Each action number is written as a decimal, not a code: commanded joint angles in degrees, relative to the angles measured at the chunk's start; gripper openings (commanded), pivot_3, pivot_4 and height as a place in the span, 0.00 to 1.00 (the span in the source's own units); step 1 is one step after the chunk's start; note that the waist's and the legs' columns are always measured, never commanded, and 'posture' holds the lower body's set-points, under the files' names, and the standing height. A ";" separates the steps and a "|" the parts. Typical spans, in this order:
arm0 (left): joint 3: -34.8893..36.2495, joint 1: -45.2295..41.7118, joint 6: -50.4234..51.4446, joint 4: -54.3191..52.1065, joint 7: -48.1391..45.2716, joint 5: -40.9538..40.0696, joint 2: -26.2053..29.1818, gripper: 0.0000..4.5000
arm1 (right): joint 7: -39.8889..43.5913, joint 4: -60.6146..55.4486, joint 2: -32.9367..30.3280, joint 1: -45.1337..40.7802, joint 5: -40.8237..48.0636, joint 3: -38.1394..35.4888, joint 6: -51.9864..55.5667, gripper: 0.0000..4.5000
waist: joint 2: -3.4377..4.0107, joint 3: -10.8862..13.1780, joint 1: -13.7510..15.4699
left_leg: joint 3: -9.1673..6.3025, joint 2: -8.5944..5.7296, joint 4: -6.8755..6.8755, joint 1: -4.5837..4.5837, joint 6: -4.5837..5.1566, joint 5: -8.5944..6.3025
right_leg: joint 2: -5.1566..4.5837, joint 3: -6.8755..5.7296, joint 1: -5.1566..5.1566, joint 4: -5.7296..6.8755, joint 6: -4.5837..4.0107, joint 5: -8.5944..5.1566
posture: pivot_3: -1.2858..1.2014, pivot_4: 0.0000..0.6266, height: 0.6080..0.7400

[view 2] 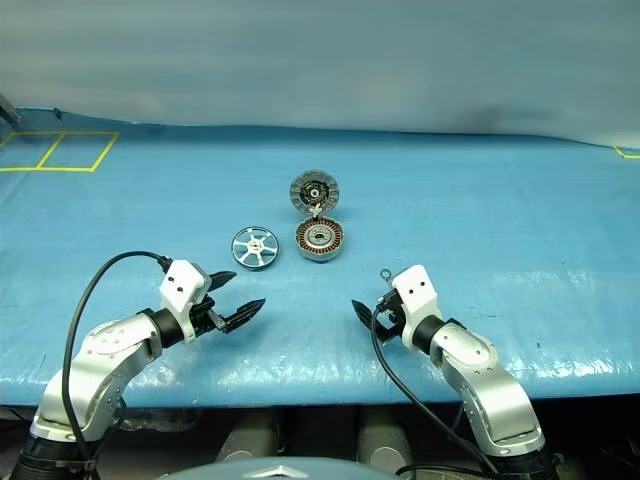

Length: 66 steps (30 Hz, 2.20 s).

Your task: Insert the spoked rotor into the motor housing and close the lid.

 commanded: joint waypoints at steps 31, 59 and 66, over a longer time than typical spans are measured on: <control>-0.35 -0.92 -1.07 0.05 0.17 0.04 -0.81 0.99 | 15.72 -0.30 -14.25 -20.10 -1.93 10.34 7.85 0.99 | 0.03 0.03 -0.13 | -0.02 -0.01 0.11 0.00 0.00 0.00 | 0.01 -0.02 0.05 0.02 0.02 0.01 | 0.52 0.24 1.00; -4.27 6.49 -10.78 -3.39 0.15 6.33 -0.74 0.99 | 40.53 58.36 2.71 -69.73 -29.35 36.00 -20.36 0.99 | 0.13 0.18 -0.88 | -0.04 -0.02 -0.08 0.03 -0.03 0.02 | 0.02 -0.06 -0.09 0.06 -0.08 0.16 | 0.52 0.24 1.00; -4.57 7.19 -13.61 -3.16 0.75 7.47 -1.71 0.99 | 39.84 65.21 5.82 -70.78 -31.65 34.63 -24.24 0.99 | 0.18 0.21 -0.92 | -0.04 -0.02 -0.10 0.04 -0.04 0.02 | 0.02 -0.06 -0.09 0.06 -0.21 0.27 | 0.52 0.24 1.00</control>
